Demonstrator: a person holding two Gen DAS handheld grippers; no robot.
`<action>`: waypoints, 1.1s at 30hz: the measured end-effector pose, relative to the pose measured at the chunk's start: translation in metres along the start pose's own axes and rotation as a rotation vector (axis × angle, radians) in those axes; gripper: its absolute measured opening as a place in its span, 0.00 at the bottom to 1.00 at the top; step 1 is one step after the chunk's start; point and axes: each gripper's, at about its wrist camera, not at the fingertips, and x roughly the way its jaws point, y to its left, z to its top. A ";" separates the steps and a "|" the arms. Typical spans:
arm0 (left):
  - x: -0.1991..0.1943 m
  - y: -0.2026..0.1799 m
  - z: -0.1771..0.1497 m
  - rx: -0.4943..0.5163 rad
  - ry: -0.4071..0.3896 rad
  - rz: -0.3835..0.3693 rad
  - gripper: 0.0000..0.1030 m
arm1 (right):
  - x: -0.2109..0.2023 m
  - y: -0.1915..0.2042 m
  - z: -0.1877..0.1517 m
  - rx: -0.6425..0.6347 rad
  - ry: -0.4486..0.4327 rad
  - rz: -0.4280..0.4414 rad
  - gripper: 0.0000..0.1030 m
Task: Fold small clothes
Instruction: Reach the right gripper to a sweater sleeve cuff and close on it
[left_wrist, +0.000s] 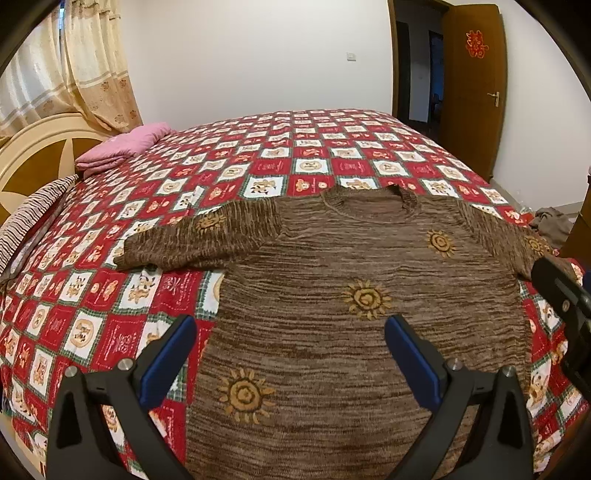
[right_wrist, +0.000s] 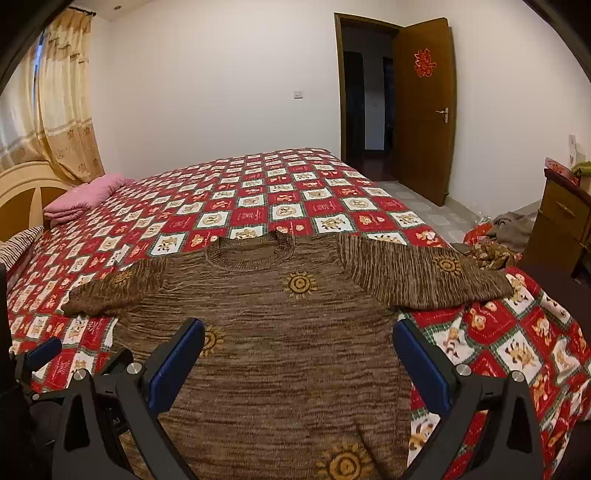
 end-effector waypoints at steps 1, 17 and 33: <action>0.003 -0.001 0.002 0.006 0.000 -0.002 1.00 | 0.003 -0.001 0.001 0.002 0.002 0.002 0.99; 0.091 0.036 0.023 -0.033 -0.045 -0.011 1.00 | 0.076 -0.245 -0.004 0.645 0.122 0.024 0.53; 0.141 0.047 -0.001 -0.160 0.109 -0.031 1.00 | 0.137 -0.363 -0.010 0.972 0.141 0.009 0.53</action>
